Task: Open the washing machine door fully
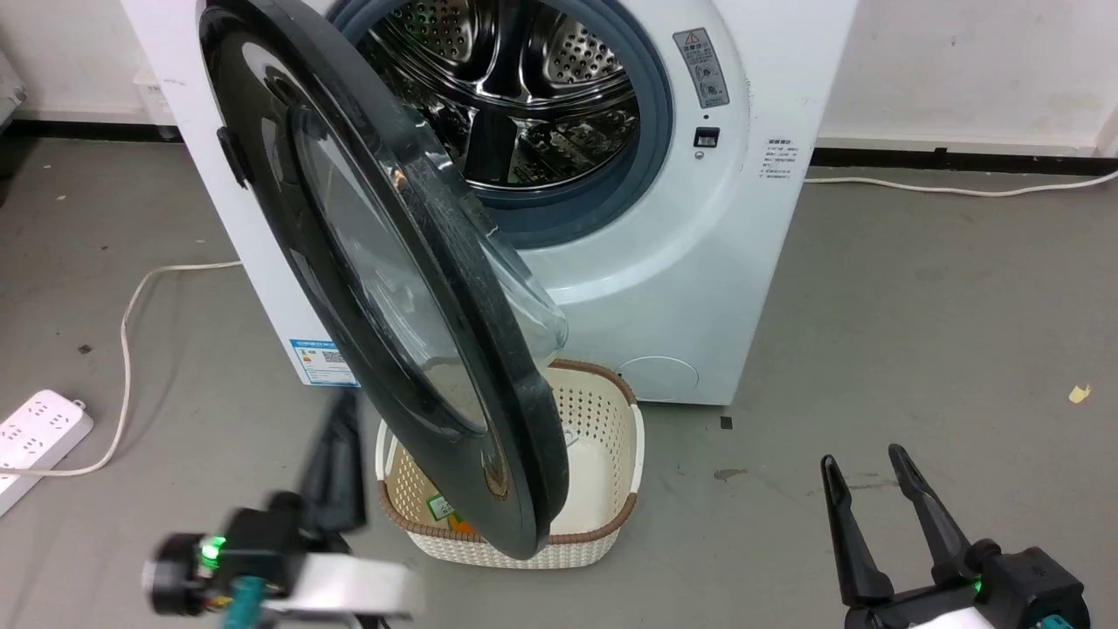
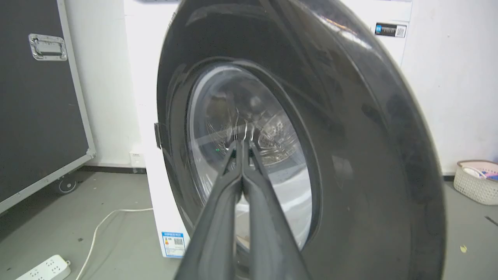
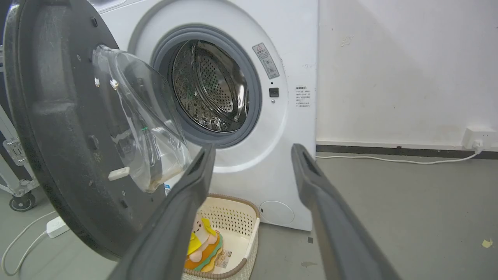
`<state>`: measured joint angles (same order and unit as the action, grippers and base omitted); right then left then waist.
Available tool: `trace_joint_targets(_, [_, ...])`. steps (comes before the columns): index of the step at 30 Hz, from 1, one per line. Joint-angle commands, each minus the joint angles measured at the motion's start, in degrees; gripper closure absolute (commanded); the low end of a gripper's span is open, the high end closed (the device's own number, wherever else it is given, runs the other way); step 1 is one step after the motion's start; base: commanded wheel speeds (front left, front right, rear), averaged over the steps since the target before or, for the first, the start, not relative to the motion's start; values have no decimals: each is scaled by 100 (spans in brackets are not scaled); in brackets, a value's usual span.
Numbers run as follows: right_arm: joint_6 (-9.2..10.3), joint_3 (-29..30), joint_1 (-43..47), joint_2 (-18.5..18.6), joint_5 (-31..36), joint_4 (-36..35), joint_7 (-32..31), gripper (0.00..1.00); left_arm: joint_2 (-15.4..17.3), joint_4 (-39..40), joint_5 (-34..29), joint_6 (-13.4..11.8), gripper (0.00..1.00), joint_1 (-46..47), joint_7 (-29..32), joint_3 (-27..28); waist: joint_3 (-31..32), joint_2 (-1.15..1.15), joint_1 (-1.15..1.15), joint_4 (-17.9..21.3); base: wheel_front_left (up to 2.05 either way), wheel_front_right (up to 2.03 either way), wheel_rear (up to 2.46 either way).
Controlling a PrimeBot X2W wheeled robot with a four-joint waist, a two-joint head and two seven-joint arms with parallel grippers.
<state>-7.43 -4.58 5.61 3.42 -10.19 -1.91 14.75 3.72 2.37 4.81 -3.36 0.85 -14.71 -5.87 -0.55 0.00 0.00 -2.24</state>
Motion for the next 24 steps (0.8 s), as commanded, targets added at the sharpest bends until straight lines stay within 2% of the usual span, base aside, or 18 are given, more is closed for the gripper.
trace_joint_targets(1, [-6, -3, -23, -36, -33, 21, 24, 0, -33, 177, 60, -47, 100, 105, -29, 83, -6, 0, 0, 11, 0, 0, 0])
trace_joint_targets(7, [-6, 3, -78, -43, -69, 20, 24, 0, -61, 1140, 45, -106, 100, 516, -29, 159, -62, 0, 0, 30, 0, 0, 0])
trace_joint_targets(12, [-6, -8, -102, -45, -55, 43, 25, 0, -74, 1739, 27, -90, 100, 866, -29, -129, -103, 0, 0, 45, 0, 0, 0])
trace_joint_targets(20, [-6, -35, -133, -49, -70, 80, 25, 0, -81, 1226, 116, 61, 100, 817, 104, -1105, -161, 0, 0, 66, 0, 0, 0])
trace_joint_targets(24, [-6, -46, -148, -51, -91, 93, 25, 0, -82, 929, 197, 78, 100, 759, 245, -1404, -190, 0, 0, 65, 0, 0, 0])
